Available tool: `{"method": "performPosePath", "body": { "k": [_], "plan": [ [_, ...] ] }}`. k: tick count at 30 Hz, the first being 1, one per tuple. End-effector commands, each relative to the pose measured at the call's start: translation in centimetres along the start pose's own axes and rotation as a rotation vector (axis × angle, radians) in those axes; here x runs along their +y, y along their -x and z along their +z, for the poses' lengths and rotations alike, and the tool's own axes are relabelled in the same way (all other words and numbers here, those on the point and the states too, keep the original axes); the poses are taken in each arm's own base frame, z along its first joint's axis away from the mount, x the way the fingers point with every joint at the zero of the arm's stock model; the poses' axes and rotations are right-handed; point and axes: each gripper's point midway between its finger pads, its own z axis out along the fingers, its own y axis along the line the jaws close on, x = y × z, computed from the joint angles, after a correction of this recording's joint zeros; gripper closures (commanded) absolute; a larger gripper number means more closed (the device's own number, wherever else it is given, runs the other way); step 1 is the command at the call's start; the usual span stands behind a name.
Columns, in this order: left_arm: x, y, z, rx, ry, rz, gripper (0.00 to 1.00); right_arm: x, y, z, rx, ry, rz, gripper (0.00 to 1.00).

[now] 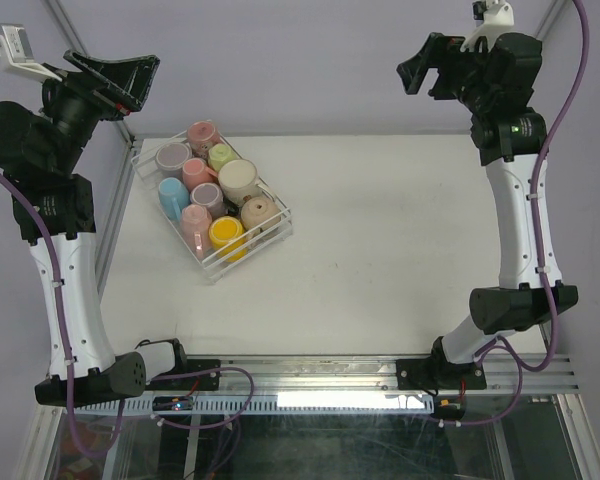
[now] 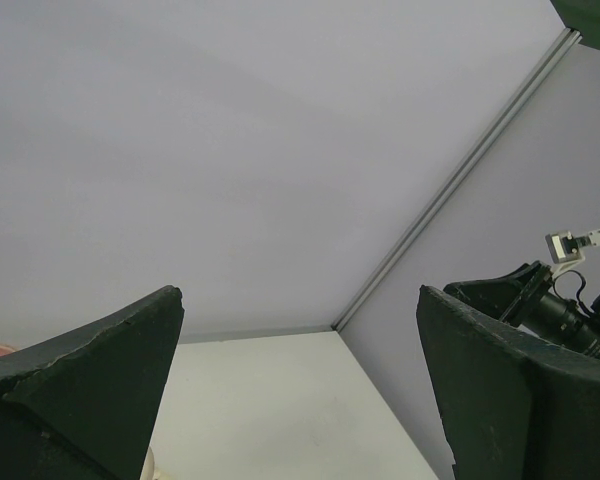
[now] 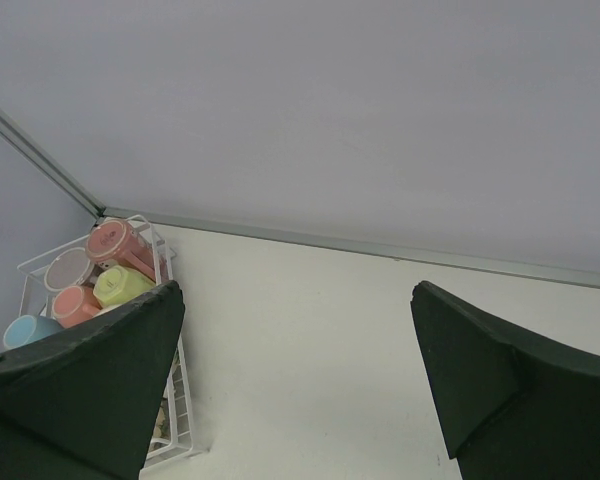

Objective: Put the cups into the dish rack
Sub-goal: Reset both arms

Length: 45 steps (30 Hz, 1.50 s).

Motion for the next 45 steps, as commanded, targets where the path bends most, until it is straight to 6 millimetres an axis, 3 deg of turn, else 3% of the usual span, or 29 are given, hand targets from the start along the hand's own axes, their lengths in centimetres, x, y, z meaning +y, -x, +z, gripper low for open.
{"method": "performPosePath", "body": {
  "k": [1, 45],
  "plan": [
    [-1.2, 0.5, -0.8, -0.006, -0.036, 0.039, 0.01, 1.2, 3.8, -2.3, -0.115, 0.031, -0.016, 0.01],
    [-0.7, 0.2, -0.4, 0.003, -0.033, 0.018, 0.01, 0.2, 3.5, -2.5, -0.116, 0.021, 0.011, 0.01]
  ]
}}
